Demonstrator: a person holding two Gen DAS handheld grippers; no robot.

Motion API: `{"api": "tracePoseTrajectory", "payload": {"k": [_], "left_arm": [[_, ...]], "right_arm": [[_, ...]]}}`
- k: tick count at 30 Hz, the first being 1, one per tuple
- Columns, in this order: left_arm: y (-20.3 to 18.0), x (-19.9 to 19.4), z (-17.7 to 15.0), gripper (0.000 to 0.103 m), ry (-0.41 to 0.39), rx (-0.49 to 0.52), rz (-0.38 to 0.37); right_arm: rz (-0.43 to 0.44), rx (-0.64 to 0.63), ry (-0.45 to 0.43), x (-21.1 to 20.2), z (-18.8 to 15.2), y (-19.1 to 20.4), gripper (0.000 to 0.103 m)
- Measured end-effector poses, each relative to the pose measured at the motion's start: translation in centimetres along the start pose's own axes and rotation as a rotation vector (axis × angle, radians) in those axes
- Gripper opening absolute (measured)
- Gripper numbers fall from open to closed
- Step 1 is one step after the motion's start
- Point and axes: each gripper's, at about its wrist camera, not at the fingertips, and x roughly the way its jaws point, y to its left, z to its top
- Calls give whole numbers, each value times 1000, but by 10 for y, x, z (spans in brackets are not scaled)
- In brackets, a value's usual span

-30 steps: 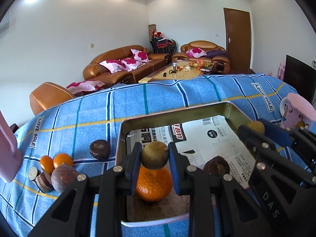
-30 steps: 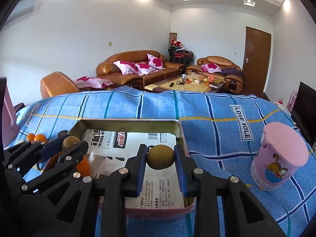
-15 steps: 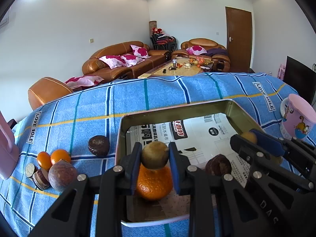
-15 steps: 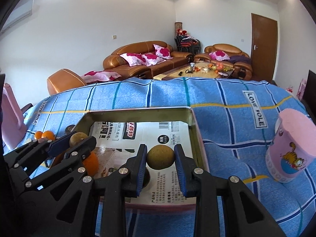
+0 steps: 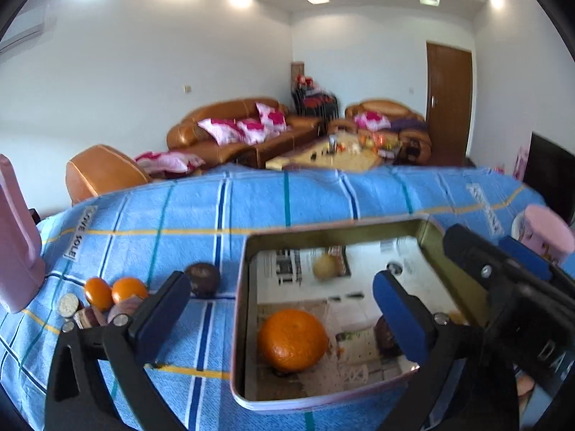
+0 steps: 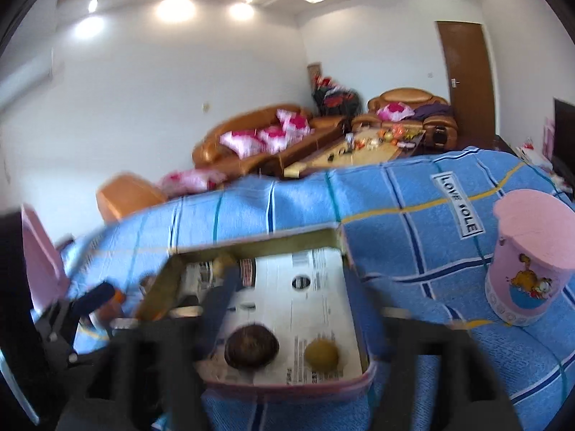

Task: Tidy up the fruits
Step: 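Open both grippers to drop the kiwis into the tin box, then withdraw both open grippers from the tin box back toward the fruits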

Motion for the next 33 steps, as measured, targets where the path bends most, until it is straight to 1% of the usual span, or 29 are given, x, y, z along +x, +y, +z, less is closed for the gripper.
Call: {"api": "tracePoseTrajectory", "payload": {"k": [2,4,8,13,15,18,20,25,29,33], "left_arm": [[0,-5,3,103,-26,1,-5],[2,-9,5,103,-44,-9,-4],[9,-9,8,103,-41,-27,3],[28,-14,9,103,-51,-37,36],[38,-16,8,103,-55,-40,46],[56,-17,8,103,-60,-29,82],[70,-19,8,103,-72,-18,115],[102,-21,3,103,-87,-8,167],[123,-20,-1,103,-86,-12,193],[142,-22,-4,103,-101,-10,217]], "right_arm": [[-7,-3,-31,-4,4,0,83],[-31,-14,-65,-7,5,1,83],[-69,-57,-146,-13,4,7,83],[-81,-122,-214,-19,2,16,83],[-80,-143,-221,-20,2,20,83],[-85,-155,-221,-19,2,21,83],[-89,-153,-226,-20,1,21,83],[-110,-143,-236,-24,-1,19,83],[-142,-152,-267,-30,-2,22,83],[-153,-149,-251,-27,-4,29,83]]}}
